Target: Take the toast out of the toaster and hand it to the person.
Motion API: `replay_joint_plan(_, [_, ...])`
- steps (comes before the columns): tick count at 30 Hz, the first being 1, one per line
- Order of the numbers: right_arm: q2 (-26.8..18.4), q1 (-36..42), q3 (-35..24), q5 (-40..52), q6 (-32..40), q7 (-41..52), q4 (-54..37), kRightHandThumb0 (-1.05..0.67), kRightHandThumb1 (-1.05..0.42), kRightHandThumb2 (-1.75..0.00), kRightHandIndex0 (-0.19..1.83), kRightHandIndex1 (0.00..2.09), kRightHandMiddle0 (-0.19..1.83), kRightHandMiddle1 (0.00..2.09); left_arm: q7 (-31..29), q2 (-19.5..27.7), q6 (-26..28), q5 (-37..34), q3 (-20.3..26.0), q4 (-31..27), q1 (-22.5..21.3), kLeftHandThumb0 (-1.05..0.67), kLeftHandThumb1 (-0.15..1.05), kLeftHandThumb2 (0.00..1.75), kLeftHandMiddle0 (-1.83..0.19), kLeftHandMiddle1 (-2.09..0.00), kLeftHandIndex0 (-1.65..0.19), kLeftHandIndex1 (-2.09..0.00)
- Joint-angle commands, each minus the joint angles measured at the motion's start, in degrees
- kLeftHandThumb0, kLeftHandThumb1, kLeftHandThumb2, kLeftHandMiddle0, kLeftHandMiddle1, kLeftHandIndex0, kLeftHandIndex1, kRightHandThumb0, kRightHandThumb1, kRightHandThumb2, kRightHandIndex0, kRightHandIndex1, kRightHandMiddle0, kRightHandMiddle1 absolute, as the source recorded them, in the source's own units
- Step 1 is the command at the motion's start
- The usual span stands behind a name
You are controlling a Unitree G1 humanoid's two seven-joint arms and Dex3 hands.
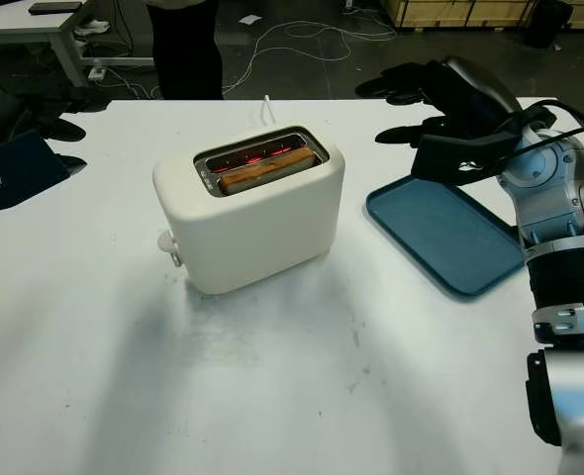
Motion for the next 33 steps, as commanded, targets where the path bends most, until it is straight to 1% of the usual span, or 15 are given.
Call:
replay_joint_plan(1, [0.1,1.0,-0.6,1.1,0.7,0.4,-0.7,-0.39,-0.92,-0.02,0.72,0.0,0.68,0.0,-0.7,1.1,0.2,0.7,-0.7,0.2,-1.3,0.22,0.92,0.02,-0.62,-0.42,-0.7,-0.05])
replay_joint_plan(9, [0.5,1.4,-0.4,1.1,-0.1,0.0,-0.4,-0.44,-0.92,-0.03,0.74,0.01,0.69,0.0,-0.8,0.7,-0.5,0.1,-0.7,1.4,-1.6,0.21,0.92,0.01,-0.63,-0.4,-0.71,-0.04])
replay_joint_plan(16, [1.0,1.7,-0.2,1.0,2.3,0.8,-1.9,-0.44,-0.92,-0.03,0.72,0.0,0.67,0.0,-0.3,0.3,-1.0,-0.1,-0.2,1.2,-1.1,0.2,0.92,0.01,-0.66,-0.39,-0.71,-0.04])
replay_joint_plan(21, [1.5,2.0,-0.4,1.6,2.5,1.1,-1.8,-0.42,-0.92,-0.02,0.73,0.0,0.68,0.0,-0.9,0.6,0.6,0.6,-1.0,0.4,-1.4,0.21,0.92,0.02,-0.65,-0.38,-0.71,-0.03])
replay_joint_plan(26, [1.4,1.9,-0.4,1.8,2.1,1.3,-1.6,-0.38,-0.91,-0.01,0.73,0.0,0.68,0.0,-0.4,0.3,0.5,0.7,-1.1,0.0,-1.3,0.24,0.92,0.01,-0.68,-0.39,-0.73,-0.04])
replay_joint_plan(29, [1.2,1.9,-0.3,1.4,2.9,1.6,-2.2,-0.4,-0.92,-0.01,0.72,0.0,0.67,0.0,-0.7,0.4,1.9,1.3,-1.8,-0.7,-1.6,0.24,0.92,0.03,-0.67,-0.38,-0.72,-0.03])
replay_joint_plan(33, [1.2,2.1,-0.2,1.5,1.7,1.4,-2.4,-0.38,-0.92,-0.01,0.72,0.01,0.68,0.0,-0.5,0.3,3.3,1.7,-2.4,-1.5,-1.4,0.25,0.92,0.04,-0.66,-0.37,-0.72,-0.02])
